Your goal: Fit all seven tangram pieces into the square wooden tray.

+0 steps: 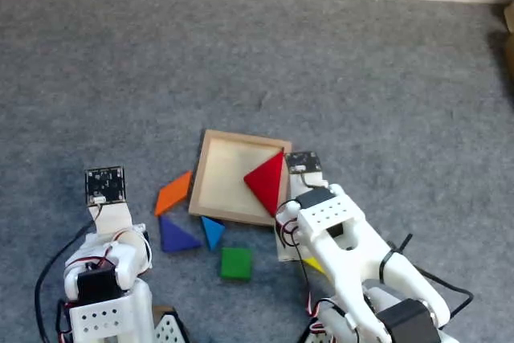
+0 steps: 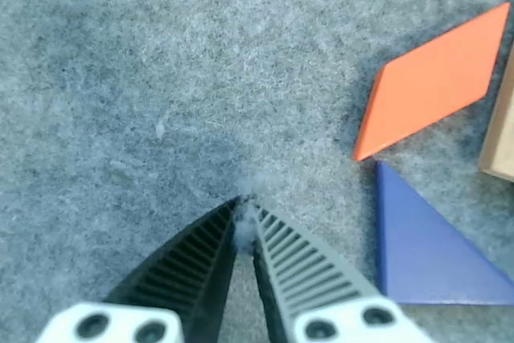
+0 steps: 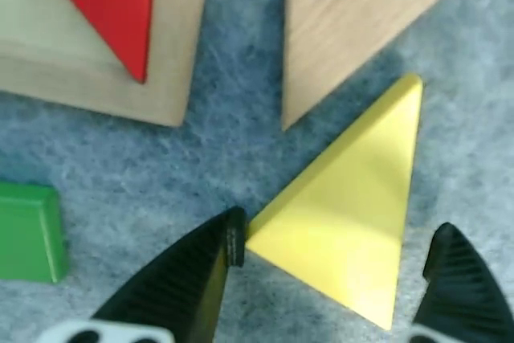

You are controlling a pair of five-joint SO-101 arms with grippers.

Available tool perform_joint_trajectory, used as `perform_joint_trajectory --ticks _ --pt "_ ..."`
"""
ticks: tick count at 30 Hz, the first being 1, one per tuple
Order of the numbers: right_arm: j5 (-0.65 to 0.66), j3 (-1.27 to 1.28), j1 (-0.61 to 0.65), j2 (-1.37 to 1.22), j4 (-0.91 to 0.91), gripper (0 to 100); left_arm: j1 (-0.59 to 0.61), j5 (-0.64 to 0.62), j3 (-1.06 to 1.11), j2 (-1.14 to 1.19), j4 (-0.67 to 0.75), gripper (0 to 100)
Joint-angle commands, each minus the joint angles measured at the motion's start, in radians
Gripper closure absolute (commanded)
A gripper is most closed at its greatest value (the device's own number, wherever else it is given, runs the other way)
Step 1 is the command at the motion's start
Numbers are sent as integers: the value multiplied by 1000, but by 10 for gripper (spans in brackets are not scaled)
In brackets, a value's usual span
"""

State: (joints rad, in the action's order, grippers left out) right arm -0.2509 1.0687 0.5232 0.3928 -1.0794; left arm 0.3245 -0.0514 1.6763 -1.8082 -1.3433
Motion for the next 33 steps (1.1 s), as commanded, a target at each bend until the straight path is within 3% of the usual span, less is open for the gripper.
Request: perform_joint_trajectory --ticks 1,7,14,28,33 --pt "-3 4 -18 28 -15 663 8 -8 19 -7 -6 992" --pt "-3 5 -21 28 -13 666 8 -8 19 -7 -6 992" --pt "-2 -2 -22 31 -8 812 8 -8 19 -7 -6 992" --pt "0 -97 -22 58 -105 821 8 -8 19 -7 -6 992" --pt "120 -194 -22 136 -236 821 8 -8 19 -7 -6 992"
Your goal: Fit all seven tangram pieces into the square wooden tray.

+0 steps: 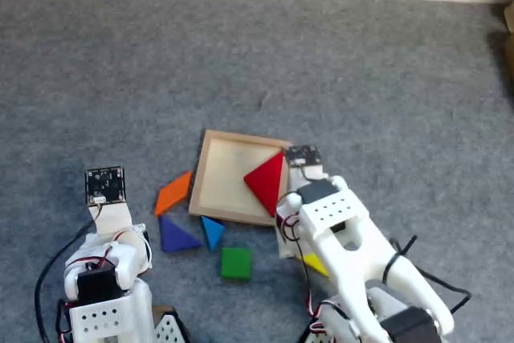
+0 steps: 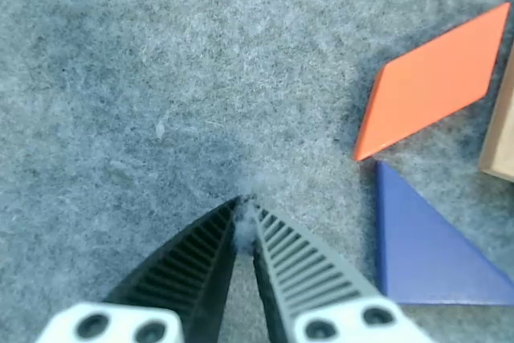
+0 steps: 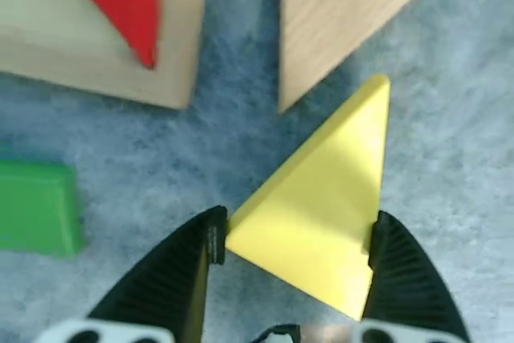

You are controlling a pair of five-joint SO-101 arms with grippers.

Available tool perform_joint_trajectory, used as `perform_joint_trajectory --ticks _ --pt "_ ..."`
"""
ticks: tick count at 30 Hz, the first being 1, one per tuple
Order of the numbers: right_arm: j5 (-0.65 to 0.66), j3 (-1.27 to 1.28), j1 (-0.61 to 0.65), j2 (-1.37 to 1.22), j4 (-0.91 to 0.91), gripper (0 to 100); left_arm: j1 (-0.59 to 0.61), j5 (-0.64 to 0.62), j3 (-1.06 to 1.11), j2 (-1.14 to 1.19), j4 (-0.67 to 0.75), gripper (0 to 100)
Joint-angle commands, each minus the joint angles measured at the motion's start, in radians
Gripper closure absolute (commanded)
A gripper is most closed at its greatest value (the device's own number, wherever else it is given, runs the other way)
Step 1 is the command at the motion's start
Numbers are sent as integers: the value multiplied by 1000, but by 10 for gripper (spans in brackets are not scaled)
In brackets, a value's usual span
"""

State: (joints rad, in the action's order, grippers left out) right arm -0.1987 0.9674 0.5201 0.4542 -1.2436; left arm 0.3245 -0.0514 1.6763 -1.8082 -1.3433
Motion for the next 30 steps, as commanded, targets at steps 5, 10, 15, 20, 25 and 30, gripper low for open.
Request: perform_joint_trajectory --ticks 5,10,15,20,25,30 --pt "80 -160 -19 125 -97 821 8 -8 19 -7 -6 992" --pt "149 -265 -18 124 -97 821 8 -8 19 -7 -6 992" --pt "298 -355 -18 124 -48 821 8 -8 19 -7 -6 992" --pt "505 -367 -15 124 85 821 8 -8 19 -7 -6 992" --pt "617 -367 -1 117 231 821 8 -8 19 -7 -6 992" --pt "701 -378 38 -22 289 821 8 -8 19 -7 -6 992"
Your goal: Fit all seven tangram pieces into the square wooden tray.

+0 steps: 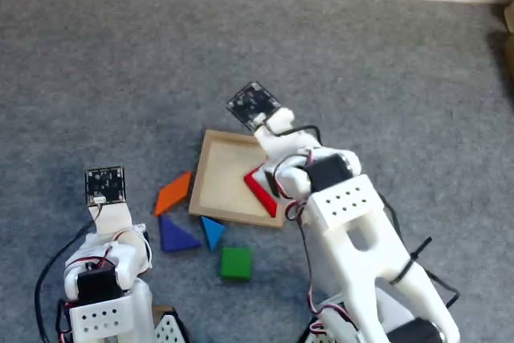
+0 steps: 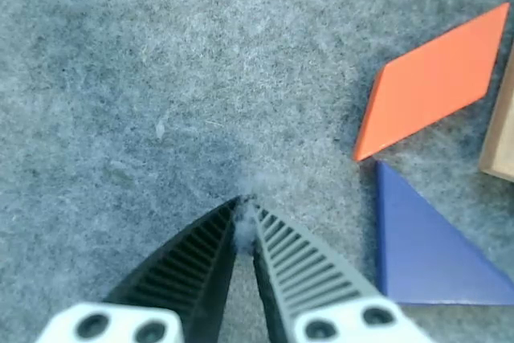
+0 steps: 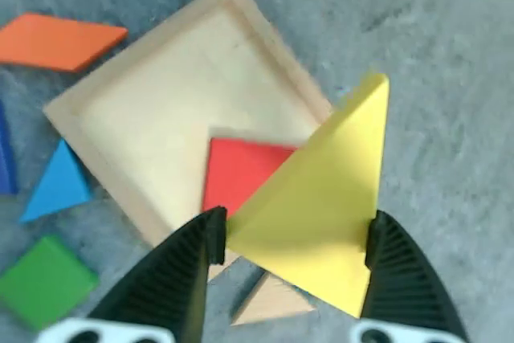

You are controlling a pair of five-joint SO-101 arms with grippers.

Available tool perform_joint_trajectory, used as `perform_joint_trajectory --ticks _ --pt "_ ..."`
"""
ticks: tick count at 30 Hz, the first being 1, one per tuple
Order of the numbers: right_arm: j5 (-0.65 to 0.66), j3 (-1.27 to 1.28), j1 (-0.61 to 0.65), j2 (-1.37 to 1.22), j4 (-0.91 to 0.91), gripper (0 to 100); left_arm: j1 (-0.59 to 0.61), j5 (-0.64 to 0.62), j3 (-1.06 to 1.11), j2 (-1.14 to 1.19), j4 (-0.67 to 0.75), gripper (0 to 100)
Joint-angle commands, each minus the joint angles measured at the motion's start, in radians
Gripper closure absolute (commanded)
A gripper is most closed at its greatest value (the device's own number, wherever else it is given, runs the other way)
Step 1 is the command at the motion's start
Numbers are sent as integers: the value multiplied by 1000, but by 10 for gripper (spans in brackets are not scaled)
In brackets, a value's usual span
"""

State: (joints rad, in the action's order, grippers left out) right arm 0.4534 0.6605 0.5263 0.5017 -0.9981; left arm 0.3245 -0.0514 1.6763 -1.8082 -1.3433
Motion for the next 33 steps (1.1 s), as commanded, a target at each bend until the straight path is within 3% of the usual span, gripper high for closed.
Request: perform_joint_trajectory --ticks 1,5,15,27,33 --pt "55 -87 35 -105 62 821 8 -8 19 -7 -6 992" --pt "112 -174 59 -266 84 821 8 -8 19 -7 -6 992" --pt "420 -421 76 -553 87 821 8 -8 19 -7 -6 992" --pt "428 -547 125 -728 82 810 8 -8 19 -7 -6 992" --pt "428 -553 124 -728 19 666 8 -8 19 -7 -6 992"
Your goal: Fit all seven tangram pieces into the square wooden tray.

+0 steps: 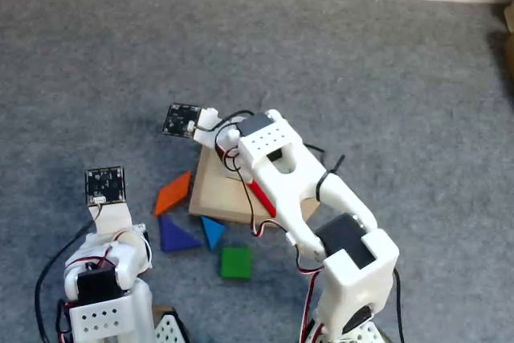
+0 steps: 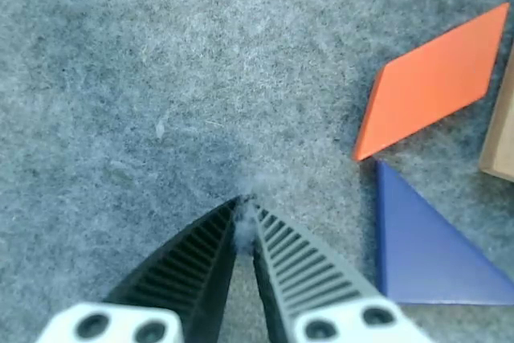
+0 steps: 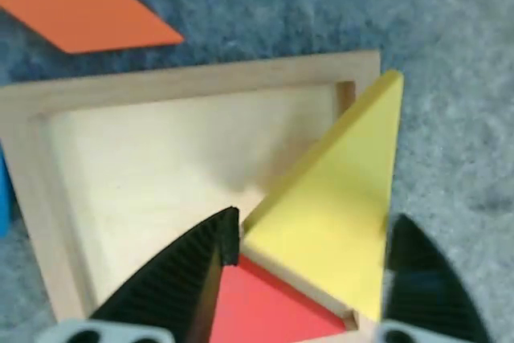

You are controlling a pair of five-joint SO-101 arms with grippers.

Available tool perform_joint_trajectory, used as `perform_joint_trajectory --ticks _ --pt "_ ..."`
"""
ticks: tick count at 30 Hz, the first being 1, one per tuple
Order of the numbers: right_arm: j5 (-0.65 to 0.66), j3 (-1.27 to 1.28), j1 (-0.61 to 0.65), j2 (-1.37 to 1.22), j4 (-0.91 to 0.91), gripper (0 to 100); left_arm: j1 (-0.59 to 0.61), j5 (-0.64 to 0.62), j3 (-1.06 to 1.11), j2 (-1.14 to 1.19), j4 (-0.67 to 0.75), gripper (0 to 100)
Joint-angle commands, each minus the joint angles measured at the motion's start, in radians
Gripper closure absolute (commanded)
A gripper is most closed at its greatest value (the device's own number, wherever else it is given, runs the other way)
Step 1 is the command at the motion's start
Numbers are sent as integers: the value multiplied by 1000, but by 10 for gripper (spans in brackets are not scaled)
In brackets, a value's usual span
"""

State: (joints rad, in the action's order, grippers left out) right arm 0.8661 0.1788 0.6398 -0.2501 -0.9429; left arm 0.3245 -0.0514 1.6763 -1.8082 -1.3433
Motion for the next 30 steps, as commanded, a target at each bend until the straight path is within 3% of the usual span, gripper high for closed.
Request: perform_joint_trajectory --ticks 1,8,14,20,26,30 --pt "15 -71 8 25 -48 666 8 -8 19 -7 -6 992" --pt "8 -154 -12 48 -159 692 8 -8 19 -7 -6 992" --pt "-212 -317 -12 77 -202 944 8 -8 19 -7 -6 992" --pt "-454 -246 -12 76 -1 995 8 -8 19 -7 -6 992" --pt "-465 2 -48 77 318 995 8 -8 19 -7 -6 992" --pt "-465 128 -96 77 430 995 8 -8 19 -7 -6 992"
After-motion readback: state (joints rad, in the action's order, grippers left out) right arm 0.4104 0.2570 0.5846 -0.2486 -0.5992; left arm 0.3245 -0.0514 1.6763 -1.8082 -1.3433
